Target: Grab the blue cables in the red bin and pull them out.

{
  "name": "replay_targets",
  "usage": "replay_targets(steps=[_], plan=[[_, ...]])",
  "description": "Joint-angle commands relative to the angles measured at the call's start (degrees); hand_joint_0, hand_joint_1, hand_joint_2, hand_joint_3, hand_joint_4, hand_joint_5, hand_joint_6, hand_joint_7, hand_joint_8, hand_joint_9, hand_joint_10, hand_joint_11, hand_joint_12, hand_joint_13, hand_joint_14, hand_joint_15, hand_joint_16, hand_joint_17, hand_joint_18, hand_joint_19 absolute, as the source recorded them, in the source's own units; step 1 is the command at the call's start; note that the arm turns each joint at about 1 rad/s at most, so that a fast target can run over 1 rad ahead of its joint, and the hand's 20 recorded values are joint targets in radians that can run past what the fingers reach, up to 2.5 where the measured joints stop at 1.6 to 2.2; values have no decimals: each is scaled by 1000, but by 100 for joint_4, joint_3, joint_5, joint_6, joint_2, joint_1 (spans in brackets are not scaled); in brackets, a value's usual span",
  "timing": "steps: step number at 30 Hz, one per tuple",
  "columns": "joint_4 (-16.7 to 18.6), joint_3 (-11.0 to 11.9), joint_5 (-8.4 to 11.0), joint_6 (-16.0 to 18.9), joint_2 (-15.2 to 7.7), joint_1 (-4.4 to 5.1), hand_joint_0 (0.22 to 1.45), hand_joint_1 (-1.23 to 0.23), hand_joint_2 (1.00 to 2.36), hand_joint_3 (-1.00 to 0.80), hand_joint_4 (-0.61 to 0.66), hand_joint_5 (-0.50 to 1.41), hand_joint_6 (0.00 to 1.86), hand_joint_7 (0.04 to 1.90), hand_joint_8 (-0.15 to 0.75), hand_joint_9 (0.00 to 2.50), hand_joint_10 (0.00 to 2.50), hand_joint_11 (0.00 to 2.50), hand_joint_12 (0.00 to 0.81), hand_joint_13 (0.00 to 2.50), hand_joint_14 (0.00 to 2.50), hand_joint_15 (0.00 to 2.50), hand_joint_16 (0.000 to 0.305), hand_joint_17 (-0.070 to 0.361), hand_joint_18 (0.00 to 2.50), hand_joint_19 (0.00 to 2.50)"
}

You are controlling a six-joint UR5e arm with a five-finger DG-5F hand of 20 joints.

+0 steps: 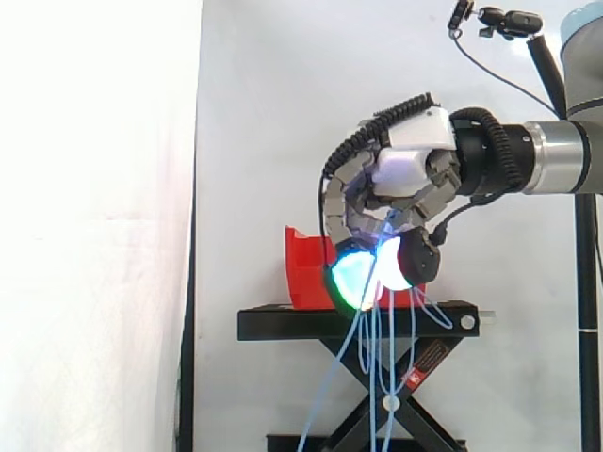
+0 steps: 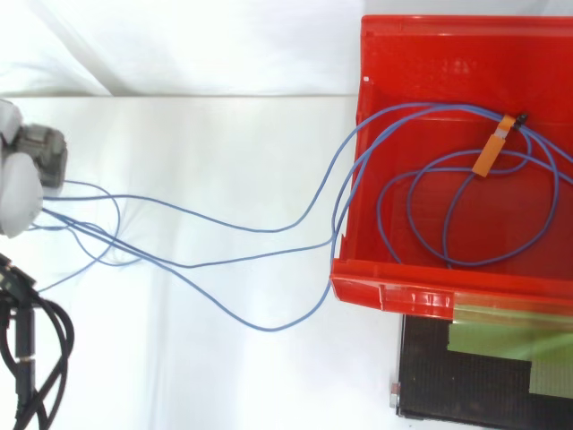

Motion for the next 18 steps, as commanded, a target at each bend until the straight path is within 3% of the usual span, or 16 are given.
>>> replay_targets(steps=[1, 2, 4, 6, 11, 18], plan=[[-298, 2, 237, 1772, 1, 30, 853, -986, 1000, -1000, 301, 722, 827, 409, 311, 594, 2500, 498, 356, 986, 2500, 452, 41, 92, 1094, 1235], [-483, 2, 368, 2045, 1, 47, 853, -985, 1000, -1000, 293, 722, 827, 408, 318, 596, 2500, 497, 355, 989, 2500, 426, 40, 91, 1093, 1237], [-1010, 2, 773, 2976, -8, 135, 853, -985, 1000, -1000, 295, 722, 828, 409, 318, 596, 2500, 498, 356, 989, 2500, 434, 40, 90, 1094, 1240], [-1212, -7, 922, 3381, 1, 170, 852, -983, 1000, -1000, 295, 723, 826, 411, 319, 598, 2500, 482, 356, 987, 2500, 433, 40, 90, 1092, 1248], [-1502, -7, 1045, 3855, 1, 223, 843, -970, 1000, -1000, 296, 729, 815, 415, 320, 598, 2500, 490, 352, 987, 2500, 435, 41, 93, 1091, 1242], [-1722, 2, 1054, 4066, 1, 232, 816, -922, 1000, -1000, 290, 745, 771, 440, 321, 604, 2500, 490, 360, 989, 2500, 427, 42, 95, 1077, 1199]])
